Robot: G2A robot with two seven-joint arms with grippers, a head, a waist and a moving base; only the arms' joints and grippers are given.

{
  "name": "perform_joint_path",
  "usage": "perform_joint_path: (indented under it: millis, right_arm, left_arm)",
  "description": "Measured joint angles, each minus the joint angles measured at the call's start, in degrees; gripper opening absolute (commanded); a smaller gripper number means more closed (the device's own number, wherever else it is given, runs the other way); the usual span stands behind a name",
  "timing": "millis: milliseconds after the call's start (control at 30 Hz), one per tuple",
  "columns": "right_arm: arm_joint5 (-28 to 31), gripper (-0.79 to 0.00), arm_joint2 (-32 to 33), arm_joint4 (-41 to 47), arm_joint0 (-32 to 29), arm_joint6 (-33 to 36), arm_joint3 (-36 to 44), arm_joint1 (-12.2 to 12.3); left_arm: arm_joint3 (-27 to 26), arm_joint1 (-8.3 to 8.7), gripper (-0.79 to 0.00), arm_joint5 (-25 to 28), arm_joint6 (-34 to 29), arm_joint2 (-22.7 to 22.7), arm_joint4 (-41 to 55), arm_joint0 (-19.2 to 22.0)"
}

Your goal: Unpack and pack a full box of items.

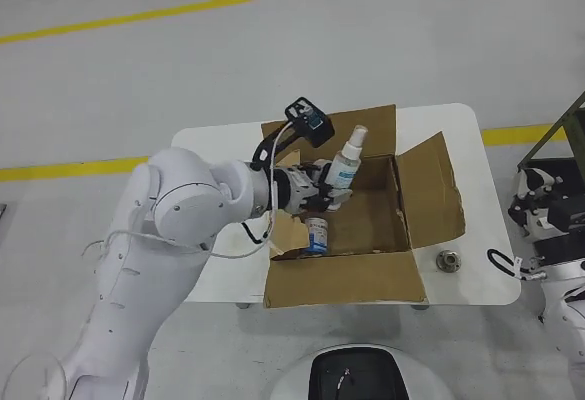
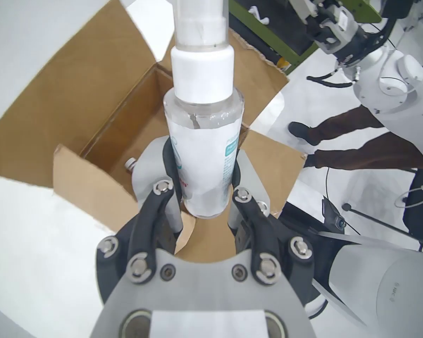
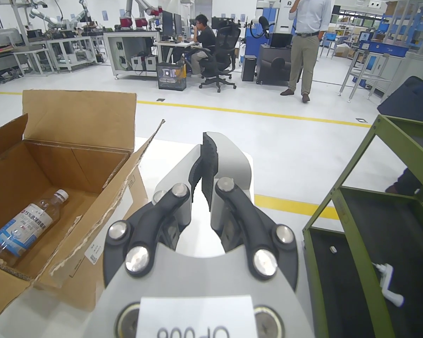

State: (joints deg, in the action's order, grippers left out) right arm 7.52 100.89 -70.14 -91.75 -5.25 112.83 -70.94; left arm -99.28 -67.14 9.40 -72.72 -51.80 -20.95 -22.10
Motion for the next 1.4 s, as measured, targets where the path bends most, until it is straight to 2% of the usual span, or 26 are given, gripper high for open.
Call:
perform_joint_path:
  millis: [200,300,400,500,633,900,1133,1400]
  right_arm:
    - [-0.2,-0.785,1.2,0.6,-0.9,-0.4,0.1,0.0]
    - [-0.2,-0.785,1.4,0.7,-1.0,-0.5,0.1,0.0]
    - [-0.4,-0.785,1.6,0.9,-1.2,-0.5,0.1,-0.1]
    - [-0.4,-0.785,1.7,1.0,-1.3,-0.4,0.0,-0.1]
    - [-0.5,-0.785,1.8,1.0,-1.2,-0.3,0.0,-0.1]
    - [-0.3,-0.785,1.7,1.0,-0.8,-0.1,-0.3,-0.1]
    - [-0.1,-0.785,1.5,1.0,-0.6,0.0,-0.3,-0.1]
    - [-0.3,-0.785,1.4,1.0,-0.8,0.0,-0.3,-0.2]
  left_arm:
    - [10.3,-3.15,-0.785,-2.4,-0.3,10.4,1.4,5.7]
    - [14.8,-4.46,-0.785,-4.1,-0.6,13.7,1.5,7.5]
    - [17.8,-5.25,-0.785,-6.1,-1.6,15.2,0.9,9.1]
    - [19.7,-5.31,-0.785,-8.4,-3.2,15.3,-1.3,10.3]
    - [20.1,-4.67,-0.785,-10.7,-5.8,13.8,-2.8,10.1]
    - [17.7,-2.05,-0.785,-13.1,-10.5,9.3,-8.1,6.9]
    - [14.0,0.16,-0.785,-14.2,-13.6,4.9,-13.1,4.3]
    - [12.8,2.36,-0.785,-14.6,-15.3,0.6,-18.6,1.6]
